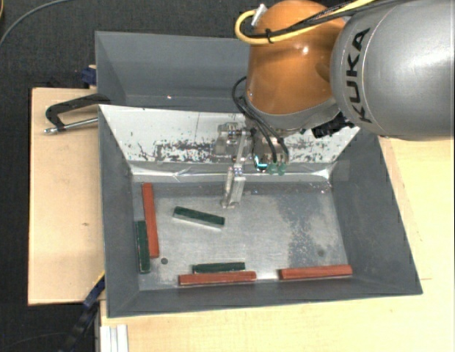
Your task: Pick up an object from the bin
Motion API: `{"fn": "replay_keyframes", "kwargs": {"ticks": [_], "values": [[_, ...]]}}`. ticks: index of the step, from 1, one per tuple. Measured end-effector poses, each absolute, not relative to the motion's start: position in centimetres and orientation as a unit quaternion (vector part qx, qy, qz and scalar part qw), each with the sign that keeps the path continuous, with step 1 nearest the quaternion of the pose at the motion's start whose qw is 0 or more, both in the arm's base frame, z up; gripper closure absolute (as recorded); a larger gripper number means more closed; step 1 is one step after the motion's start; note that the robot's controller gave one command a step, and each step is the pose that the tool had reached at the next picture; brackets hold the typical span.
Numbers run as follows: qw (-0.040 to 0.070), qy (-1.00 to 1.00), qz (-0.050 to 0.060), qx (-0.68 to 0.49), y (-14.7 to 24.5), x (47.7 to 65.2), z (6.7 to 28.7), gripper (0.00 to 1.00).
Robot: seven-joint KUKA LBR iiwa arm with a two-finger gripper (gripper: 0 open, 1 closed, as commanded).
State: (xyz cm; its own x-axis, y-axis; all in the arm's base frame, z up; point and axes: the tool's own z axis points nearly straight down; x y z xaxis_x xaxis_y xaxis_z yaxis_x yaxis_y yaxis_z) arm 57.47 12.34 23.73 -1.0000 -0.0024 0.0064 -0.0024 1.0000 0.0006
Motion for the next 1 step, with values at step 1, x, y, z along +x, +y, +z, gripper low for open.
{"fn": "replay_keyframes", "kwargs": {"ticks": [1], "values": [[0.004,-0.999,0.0,0.04,12.21,57.05,6.6,0.0]]}}
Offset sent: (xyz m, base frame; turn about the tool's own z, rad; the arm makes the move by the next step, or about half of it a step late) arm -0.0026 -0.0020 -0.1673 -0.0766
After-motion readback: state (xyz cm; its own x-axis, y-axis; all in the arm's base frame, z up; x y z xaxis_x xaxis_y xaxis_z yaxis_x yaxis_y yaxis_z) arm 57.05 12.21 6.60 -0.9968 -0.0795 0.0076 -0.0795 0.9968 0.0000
